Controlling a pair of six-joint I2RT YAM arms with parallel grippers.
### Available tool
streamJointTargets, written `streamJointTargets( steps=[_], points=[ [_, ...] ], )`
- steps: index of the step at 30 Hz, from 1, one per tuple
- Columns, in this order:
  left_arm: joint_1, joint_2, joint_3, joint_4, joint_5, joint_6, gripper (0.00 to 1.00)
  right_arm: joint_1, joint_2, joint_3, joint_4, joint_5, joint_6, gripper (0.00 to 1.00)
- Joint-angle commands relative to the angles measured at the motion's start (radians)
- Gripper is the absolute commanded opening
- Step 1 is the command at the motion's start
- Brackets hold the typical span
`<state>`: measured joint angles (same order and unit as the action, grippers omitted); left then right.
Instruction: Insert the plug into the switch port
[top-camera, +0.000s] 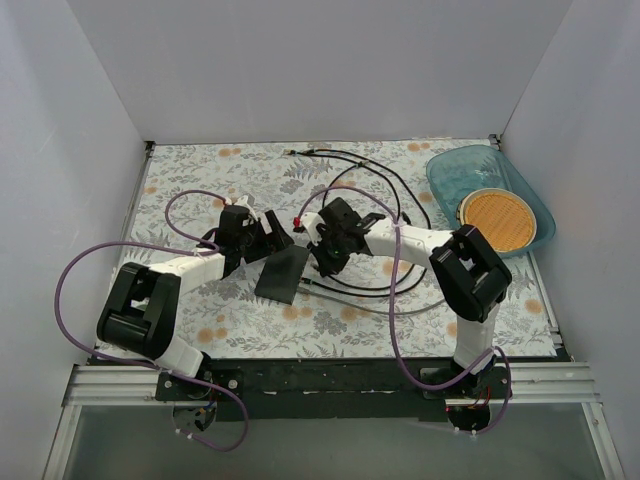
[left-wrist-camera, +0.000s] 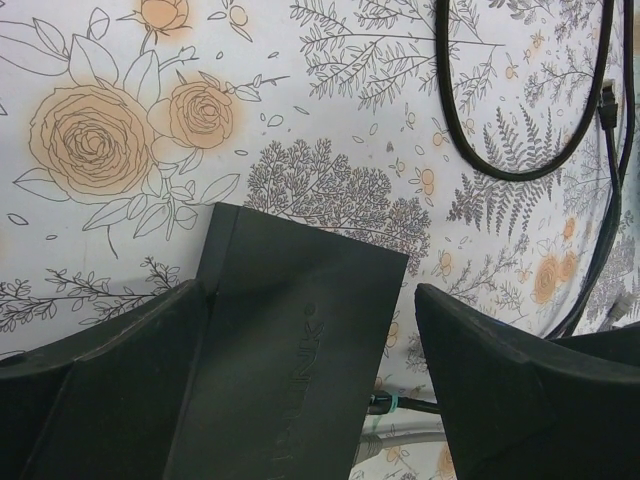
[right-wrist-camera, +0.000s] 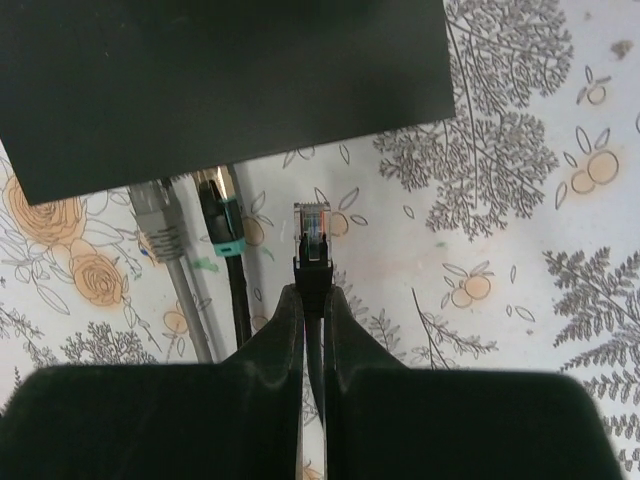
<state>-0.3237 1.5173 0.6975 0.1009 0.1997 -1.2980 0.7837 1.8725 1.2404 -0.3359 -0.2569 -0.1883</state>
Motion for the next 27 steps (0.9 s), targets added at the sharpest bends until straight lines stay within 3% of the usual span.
streamJointTargets(
  steps=[1, 27],
  points=[
    [0.002, -0.026, -0.012, 0.003, 0.01, 0.002, 0.86, 0.04, 0.042, 0.082, -0.057, 0.042, -0.01, 0.01],
    [0.002, -0.071, -0.058, -0.027, 0.0, 0.012, 0.88, 0.077, 0.126, 0.162, -0.098, 0.114, -0.011, 0.01]
  ],
)
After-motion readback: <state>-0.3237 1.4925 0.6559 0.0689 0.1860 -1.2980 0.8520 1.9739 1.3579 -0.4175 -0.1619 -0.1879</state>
